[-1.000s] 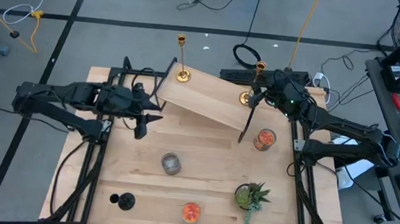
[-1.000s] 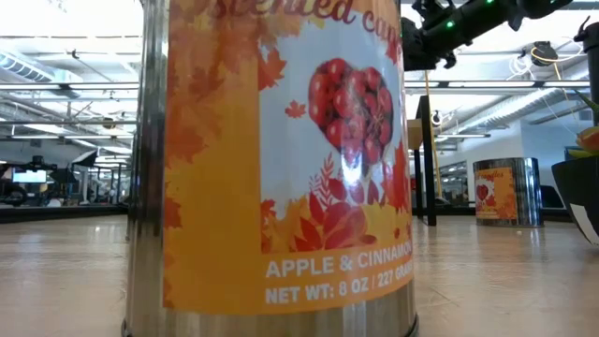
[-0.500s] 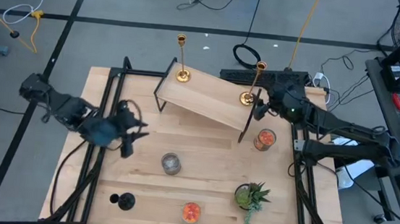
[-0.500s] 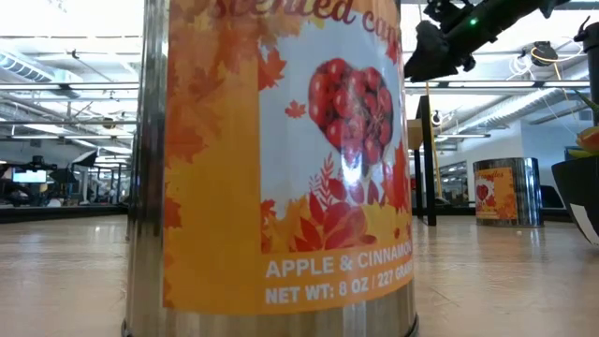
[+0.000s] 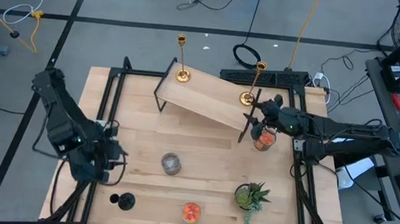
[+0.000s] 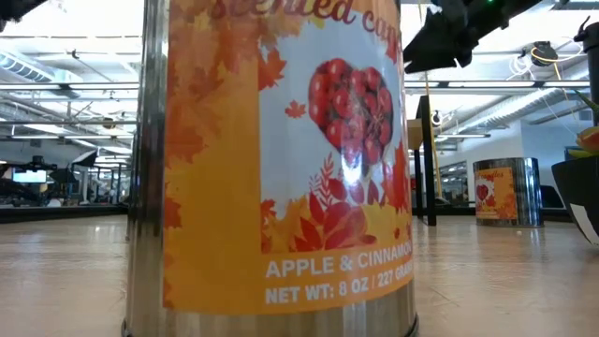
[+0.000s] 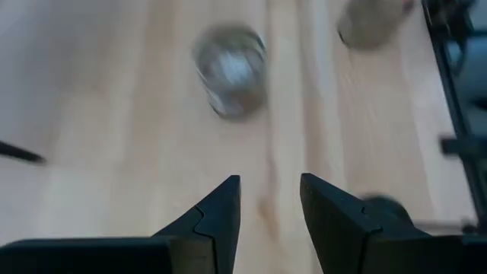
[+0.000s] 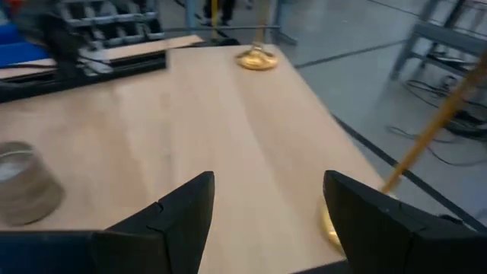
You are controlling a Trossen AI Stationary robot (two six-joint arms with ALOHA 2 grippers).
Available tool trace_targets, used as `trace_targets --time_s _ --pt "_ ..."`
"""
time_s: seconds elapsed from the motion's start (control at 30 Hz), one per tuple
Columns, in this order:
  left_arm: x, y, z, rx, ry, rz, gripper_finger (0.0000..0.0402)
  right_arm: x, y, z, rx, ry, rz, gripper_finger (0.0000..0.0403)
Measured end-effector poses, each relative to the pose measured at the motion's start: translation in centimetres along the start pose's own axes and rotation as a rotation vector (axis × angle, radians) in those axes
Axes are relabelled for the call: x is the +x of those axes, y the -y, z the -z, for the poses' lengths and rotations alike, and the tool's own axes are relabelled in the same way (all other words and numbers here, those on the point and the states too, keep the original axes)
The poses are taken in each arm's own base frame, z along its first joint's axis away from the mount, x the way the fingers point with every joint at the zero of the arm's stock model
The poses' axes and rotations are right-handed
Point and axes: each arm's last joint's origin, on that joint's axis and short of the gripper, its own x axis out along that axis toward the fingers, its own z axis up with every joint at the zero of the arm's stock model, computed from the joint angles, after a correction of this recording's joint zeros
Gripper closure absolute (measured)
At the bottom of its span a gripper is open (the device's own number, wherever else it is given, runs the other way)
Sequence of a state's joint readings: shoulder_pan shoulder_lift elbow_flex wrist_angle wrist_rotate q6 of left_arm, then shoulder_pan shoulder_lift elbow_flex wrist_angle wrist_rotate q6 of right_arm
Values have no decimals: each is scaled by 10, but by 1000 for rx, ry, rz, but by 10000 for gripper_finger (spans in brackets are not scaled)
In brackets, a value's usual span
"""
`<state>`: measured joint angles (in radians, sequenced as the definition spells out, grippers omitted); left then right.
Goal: Pick & Place candle stick holders
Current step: Put the black candle holder on the shelf
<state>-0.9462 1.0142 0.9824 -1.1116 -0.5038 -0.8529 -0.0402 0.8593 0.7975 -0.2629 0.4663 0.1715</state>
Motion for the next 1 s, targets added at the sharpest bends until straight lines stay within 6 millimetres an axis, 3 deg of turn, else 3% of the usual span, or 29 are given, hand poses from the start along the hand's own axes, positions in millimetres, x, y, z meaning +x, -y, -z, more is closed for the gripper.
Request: trace_targets --time_s 0.23,0.5,0.73,1.0 --pt "30 22 41 -79 -133 205 256 -8 -17 -2 -11 41 -99 160" --pt "60 42 75 57 -8 471 256 -15 -30 -7 -10 115 -181 161" --pt "83 32 101 122 9 457 256 -17 -33 -6 -24 114 -201 161" --pt "88 29 101 81 100 384 256 -15 -35 -5 -37 104 -198 161"
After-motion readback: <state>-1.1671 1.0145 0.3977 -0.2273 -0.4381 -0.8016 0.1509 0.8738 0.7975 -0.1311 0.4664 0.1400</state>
